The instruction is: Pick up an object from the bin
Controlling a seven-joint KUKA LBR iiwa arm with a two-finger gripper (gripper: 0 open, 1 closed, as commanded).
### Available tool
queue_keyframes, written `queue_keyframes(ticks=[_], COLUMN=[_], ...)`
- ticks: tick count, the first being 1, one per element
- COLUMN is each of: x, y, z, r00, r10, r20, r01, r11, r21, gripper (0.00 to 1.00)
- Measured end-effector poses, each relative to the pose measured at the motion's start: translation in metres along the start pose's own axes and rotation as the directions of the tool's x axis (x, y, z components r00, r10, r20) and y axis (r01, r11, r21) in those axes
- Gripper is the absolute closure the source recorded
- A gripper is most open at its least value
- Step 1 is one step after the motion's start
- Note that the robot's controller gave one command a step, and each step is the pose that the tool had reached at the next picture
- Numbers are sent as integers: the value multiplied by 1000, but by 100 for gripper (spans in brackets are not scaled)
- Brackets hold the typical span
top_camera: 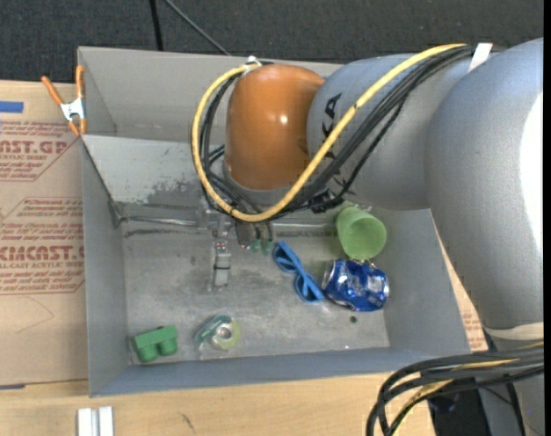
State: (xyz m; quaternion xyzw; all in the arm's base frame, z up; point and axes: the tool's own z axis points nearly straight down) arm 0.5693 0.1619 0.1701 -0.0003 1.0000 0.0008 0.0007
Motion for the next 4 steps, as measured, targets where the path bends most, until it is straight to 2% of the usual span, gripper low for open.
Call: queue_keyframes(ticks=[1, 2, 3, 4], x=[83, 81, 83, 83], y=[9, 64, 63, 87], z=[103, 100, 100, -31], r00=[997, 915, 915, 904], r10=[-78, -404, -403, -428], r20=[-3, 6, -1, 8], r01=[78, 404, 403, 428], r11=[997, 915, 915, 904], r21=[1, 0, -1, 0], gripper=[0, 0, 100, 100])
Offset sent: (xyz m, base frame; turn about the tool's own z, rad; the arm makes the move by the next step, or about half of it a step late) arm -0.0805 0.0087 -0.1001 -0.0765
